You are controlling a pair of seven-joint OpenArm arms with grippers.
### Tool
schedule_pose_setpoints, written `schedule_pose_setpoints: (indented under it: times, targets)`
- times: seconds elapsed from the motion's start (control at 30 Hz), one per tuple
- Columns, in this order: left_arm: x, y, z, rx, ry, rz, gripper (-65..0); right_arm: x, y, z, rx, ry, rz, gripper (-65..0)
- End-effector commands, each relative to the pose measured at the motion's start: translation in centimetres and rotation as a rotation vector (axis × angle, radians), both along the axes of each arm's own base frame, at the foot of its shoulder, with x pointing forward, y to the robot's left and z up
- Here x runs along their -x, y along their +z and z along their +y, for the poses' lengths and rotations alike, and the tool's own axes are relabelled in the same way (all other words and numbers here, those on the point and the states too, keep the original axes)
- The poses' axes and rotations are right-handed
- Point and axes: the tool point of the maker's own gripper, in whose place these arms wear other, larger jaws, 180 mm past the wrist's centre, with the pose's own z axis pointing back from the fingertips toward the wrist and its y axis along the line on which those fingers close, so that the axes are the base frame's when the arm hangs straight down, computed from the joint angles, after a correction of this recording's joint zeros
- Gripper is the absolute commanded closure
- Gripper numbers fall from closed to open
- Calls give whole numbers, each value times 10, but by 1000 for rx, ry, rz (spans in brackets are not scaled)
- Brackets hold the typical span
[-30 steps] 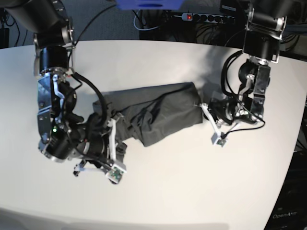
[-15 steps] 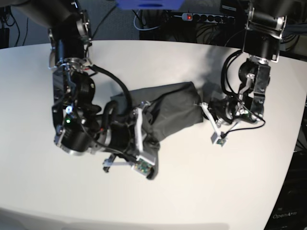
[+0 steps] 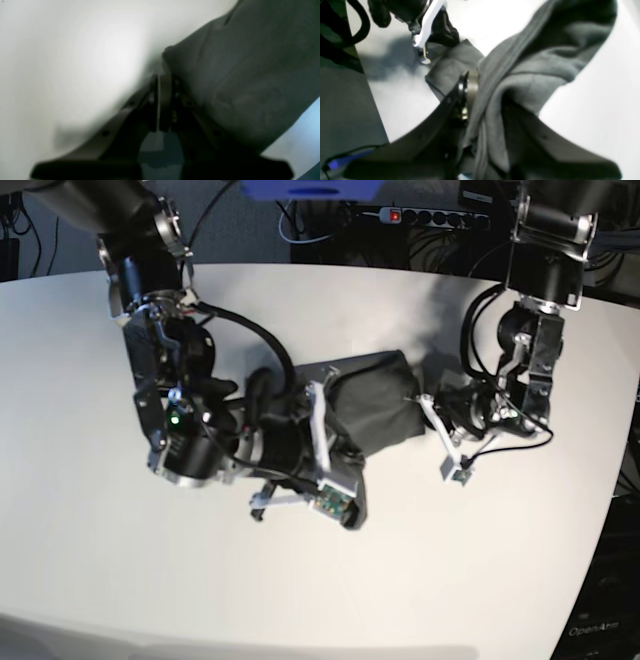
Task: Fold the T-shirt properly
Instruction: 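Lift the strip's end with the right gripper and fold it toward the left gripper, then lay the folded end onto the strip with the right gripper and press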
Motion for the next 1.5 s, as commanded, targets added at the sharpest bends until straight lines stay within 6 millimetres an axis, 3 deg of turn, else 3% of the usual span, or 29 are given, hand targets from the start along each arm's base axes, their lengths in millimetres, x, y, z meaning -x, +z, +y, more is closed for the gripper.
schedule_pose_setpoints:
  times: [0.0,0.47,0.6,0.83,0.97,1.13,1.33,1.47]
  targets:
    - [8,-3,4,-28,-12,44,-19,-4,16,10,-58,20,-34,-4]
    - [18,-8,7,-39,-11,84,-19,23,-21,61,-169,153,92,-4]
    - [17,2,0,-28,-30,45,-19,37,-32,72,-185,209,113,-3]
    - [27,21,-6,-45,-70,51,-19,38,-47,79,-225,212,158,-3]
    - [22,34,13,-41,-3,17,-19,46,-49,83,-226,233,165,-3]
    - [23,38,28,-58,28,35,-19,64,-50,96,-241,291,171,-3]
    - [23,38,28,-58,27,32,-19,86,-57,103,-270,314,213,-3]
    - [22,39,28,-57,27,27,-19,90,-59,104,-278,312,224,-3]
